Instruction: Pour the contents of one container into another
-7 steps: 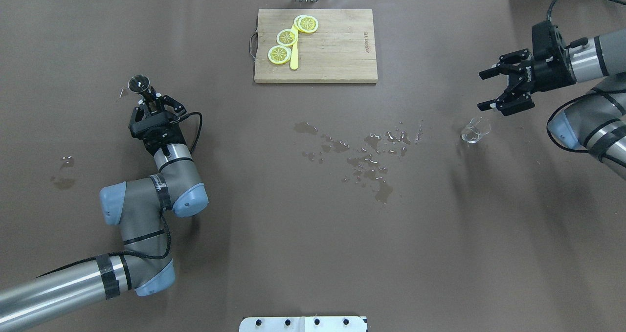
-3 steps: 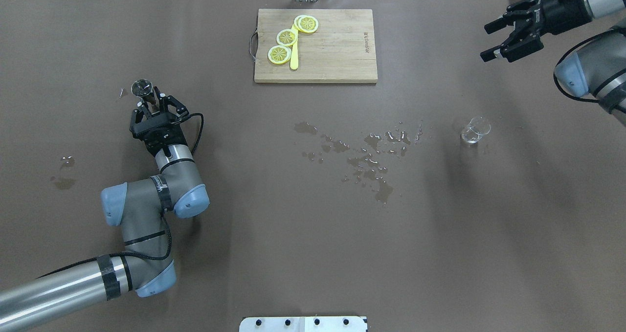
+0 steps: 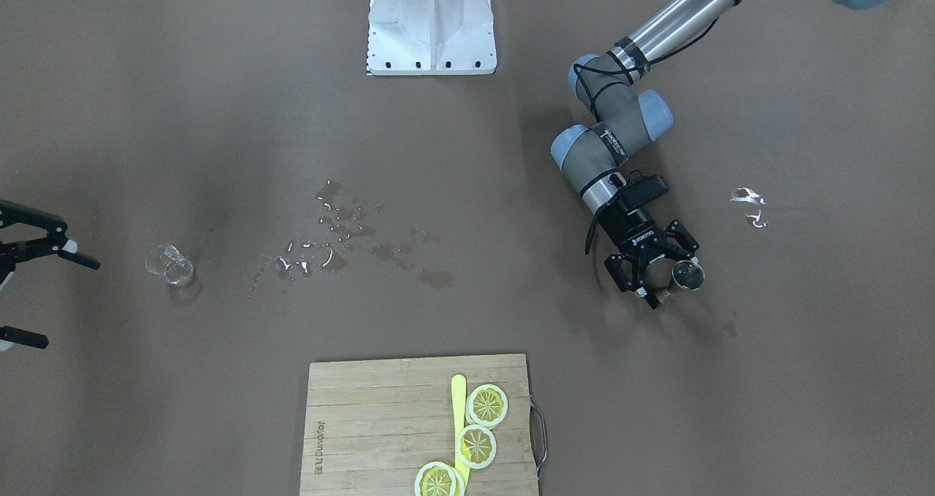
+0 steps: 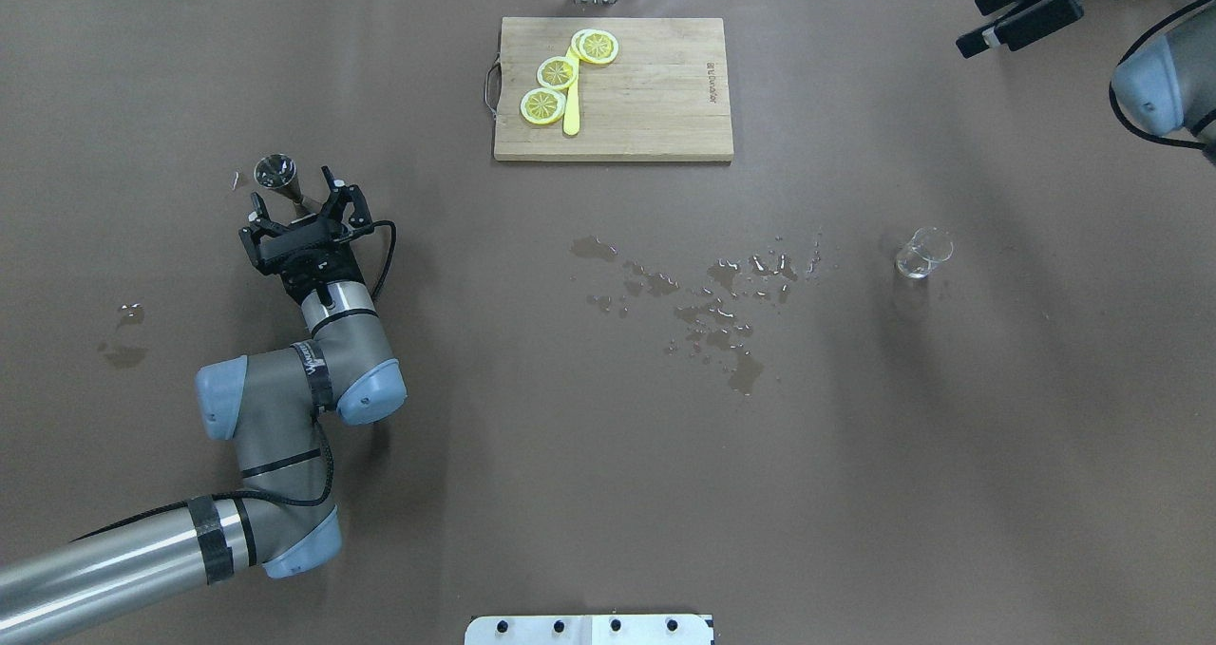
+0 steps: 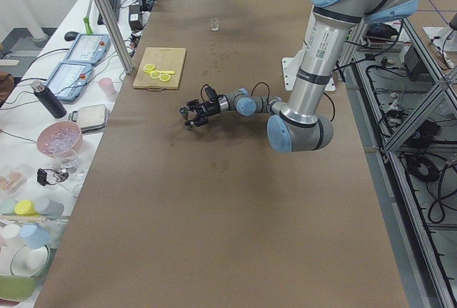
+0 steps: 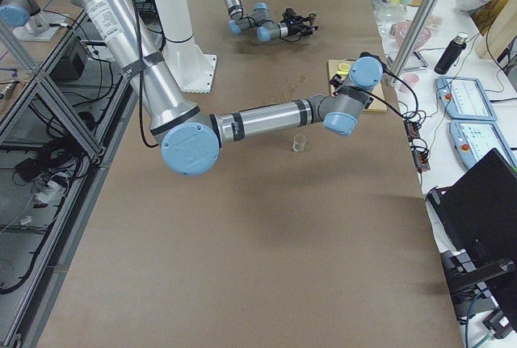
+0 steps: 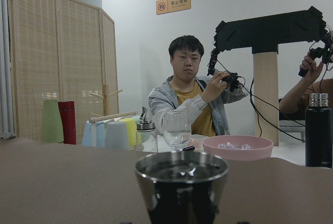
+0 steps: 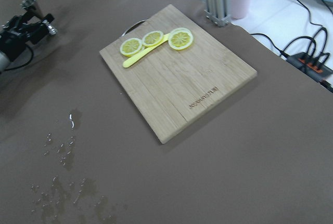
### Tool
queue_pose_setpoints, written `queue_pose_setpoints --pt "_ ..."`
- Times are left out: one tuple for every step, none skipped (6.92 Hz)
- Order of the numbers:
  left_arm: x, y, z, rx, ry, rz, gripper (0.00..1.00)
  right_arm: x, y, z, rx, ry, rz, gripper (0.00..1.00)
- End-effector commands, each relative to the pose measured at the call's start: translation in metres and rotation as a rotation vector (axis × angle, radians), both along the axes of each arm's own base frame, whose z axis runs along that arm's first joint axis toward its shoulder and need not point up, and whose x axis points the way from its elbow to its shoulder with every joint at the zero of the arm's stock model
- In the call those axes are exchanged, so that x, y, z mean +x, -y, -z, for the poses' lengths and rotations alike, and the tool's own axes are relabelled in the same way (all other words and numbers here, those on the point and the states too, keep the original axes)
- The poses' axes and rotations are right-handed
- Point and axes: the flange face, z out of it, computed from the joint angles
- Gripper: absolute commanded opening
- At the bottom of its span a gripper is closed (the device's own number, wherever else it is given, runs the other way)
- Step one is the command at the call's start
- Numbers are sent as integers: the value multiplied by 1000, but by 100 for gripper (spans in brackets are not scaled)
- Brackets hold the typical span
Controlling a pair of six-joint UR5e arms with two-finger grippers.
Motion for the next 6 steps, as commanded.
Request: queue_pose_setpoints --pt "-1 -2 6 9 -8 -1 98 36 15 -18 -193 -54 -64 100" --pt "-3 -3 8 11 -12 -2 98 39 19 -28 -292 -79 -74 100" --pt "-6 -4 16 18 -26 -3 98 49 26 -41 -397 -121 -108 100" --pt "-7 -7 27 20 -30 -7 98 52 30 -55 -480 -172 -140 100" --pt "-12 -15 32 19 -29 -15 99 64 33 -69 -563 -218 -179 100" --pt "-9 -32 27 19 -21 -41 99 75 36 -82 -663 -276 -218 100"
